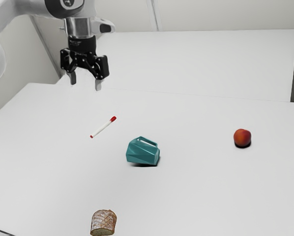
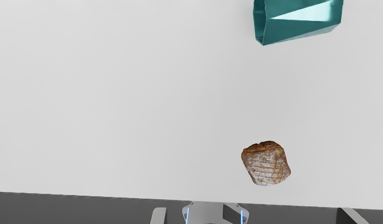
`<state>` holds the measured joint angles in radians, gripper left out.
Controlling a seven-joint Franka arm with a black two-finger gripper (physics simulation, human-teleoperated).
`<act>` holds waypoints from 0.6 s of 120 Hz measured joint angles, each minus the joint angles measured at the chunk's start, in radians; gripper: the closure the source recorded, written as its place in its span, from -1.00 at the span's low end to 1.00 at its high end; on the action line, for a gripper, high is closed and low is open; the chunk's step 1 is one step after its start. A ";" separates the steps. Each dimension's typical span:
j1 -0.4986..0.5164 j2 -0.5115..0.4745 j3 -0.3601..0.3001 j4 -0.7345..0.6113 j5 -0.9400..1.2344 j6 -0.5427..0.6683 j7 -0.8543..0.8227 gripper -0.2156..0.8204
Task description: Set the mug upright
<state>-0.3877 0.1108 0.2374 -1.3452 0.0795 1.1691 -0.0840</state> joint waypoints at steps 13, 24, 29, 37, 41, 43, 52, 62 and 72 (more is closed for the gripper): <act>0.001 0.005 0.000 0.039 -0.023 0.092 -0.009 -0.56; 0.033 0.014 0.018 -0.027 -0.100 0.188 -0.005 -0.56; 0.070 0.011 0.031 -0.108 -0.177 0.254 0.011 -0.56; 0.137 -0.019 0.045 -0.287 -0.322 0.384 0.054 -0.56; 0.166 -0.039 0.048 -0.378 -0.404 0.453 0.085 -0.56; 0.179 -0.046 0.050 -0.420 -0.449 0.485 0.103 -0.56; 0.228 -0.082 0.061 -0.619 -0.664 0.622 0.204 -0.56; 0.283 -0.122 0.067 -0.811 -0.910 0.741 0.348 -0.55; 0.343 -0.126 0.069 -0.904 -1.100 0.820 0.489 -0.55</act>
<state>-0.0447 -0.0157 0.3063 -2.2494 -1.0206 1.9889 0.4053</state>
